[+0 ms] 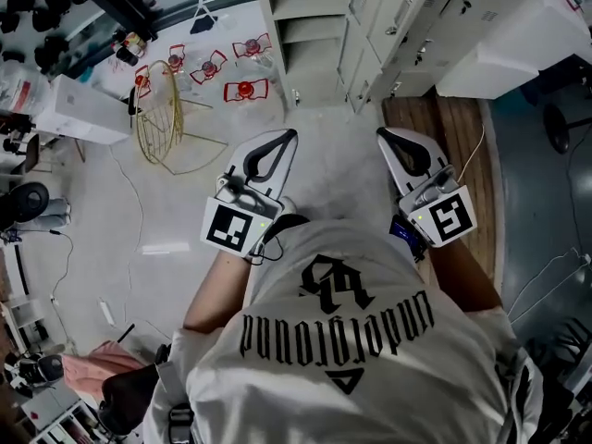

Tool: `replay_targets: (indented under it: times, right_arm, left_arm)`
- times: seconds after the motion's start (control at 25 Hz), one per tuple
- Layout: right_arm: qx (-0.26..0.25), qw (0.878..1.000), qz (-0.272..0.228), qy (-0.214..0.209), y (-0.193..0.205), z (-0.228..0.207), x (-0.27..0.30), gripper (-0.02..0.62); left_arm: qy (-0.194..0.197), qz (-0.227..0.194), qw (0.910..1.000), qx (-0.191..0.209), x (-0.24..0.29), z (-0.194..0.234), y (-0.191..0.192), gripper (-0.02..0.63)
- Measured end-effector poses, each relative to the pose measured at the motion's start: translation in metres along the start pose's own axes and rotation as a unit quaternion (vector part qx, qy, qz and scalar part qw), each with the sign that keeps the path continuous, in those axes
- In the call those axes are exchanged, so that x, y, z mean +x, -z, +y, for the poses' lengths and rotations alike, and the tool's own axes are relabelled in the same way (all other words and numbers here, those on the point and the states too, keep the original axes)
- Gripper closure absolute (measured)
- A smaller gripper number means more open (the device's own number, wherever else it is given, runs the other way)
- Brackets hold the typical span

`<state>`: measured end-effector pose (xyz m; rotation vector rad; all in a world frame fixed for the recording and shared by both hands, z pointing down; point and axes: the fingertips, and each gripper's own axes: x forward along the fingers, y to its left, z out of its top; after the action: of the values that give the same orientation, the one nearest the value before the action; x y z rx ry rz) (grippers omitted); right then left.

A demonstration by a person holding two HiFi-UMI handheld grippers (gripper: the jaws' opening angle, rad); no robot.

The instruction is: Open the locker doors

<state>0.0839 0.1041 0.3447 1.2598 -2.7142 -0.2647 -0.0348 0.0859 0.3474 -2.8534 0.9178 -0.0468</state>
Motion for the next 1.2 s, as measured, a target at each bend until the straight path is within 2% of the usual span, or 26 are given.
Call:
replay_targets:
  times: [0.36,0.56,0.76,1.2]
  right_arm:
    - [0.018,1.0,0.02,-0.002,0.023,0.002,-0.077,0.591]
    - [0.005,1.0,0.012,-0.006,0.019,0.009,-0.097,0.591]
    - [0.011,1.0,0.013,-0.015,0.017,0.014,-0.107,0.591]
    - [0.016,1.0,0.006,-0.026,0.023,0.013,-0.119,0.591]
  left_arm:
    - [-0.021,0.005,0.9996,-0.016,0.01,-0.066,-0.006,0.6]
    - [-0.028,-0.005,0.9994,-0.018,0.009,-0.082,-0.015,0.6]
    - [-0.038,0.006,0.999,-0.021,0.001,-0.087,-0.015,0.6]
    - [-0.046,0.003,0.9988,-0.018,0.002,-0.104,-0.016,0.6]
